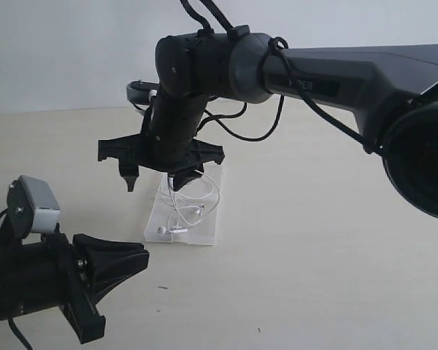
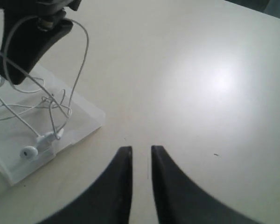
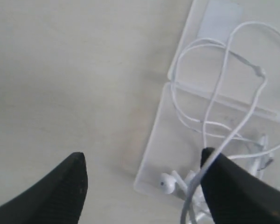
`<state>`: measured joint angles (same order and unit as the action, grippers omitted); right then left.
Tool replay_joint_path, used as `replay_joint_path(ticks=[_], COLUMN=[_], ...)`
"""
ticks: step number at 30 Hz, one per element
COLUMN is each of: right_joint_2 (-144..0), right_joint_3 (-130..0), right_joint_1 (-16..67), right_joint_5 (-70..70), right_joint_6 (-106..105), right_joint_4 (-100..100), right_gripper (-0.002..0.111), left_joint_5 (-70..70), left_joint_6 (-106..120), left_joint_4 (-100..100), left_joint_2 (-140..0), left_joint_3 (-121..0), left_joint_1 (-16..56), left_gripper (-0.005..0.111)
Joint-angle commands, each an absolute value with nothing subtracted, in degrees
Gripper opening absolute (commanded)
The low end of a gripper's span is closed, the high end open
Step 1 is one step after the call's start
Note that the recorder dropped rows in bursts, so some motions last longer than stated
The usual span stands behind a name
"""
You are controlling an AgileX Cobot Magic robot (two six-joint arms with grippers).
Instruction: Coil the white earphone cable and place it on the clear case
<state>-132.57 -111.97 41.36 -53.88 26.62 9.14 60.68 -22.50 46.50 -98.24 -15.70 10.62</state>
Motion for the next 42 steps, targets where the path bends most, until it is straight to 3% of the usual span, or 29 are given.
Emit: replay_joint_path(ticks=[1,4,5,12,42], right_joint_2=[-132.2,-132.2,-132.2,-132.2,-132.2], right_joint_3=[-112.4,-112.4,-112.4,-112.4,-119.7], right_joint_1=[41.4,41.4,41.4,41.4,41.4], right_joint_5=[-50.1,-50.0,-50.0,-49.5,-54.8], right_joint_6=[27.2,27.1,27.1,27.0,24.5], right_joint_4=[13.6,11.4,10.1,8.7,10.8], right_gripper=[0.066,0.066,0.066,0.066,0.066], left_joint_5=[60.5,60.5,60.4,59.2,48.5], left_joint_6=[-22.7,-23.2,-23.3,-24.1,-24.4], left_joint_4=[47.3,47.3,47.3,47.1,42.3], left_joint_2=[-100.6,-101.9,-102.3,-105.2,-113.3], left_joint_3=[-18.0,-19.5,-20.1,-25.5,-42.3], left_joint_1=[10.5,10.7,11.0,15.1,17.4], left_gripper=[0.050,0.074,0.075,0.064,0.059])
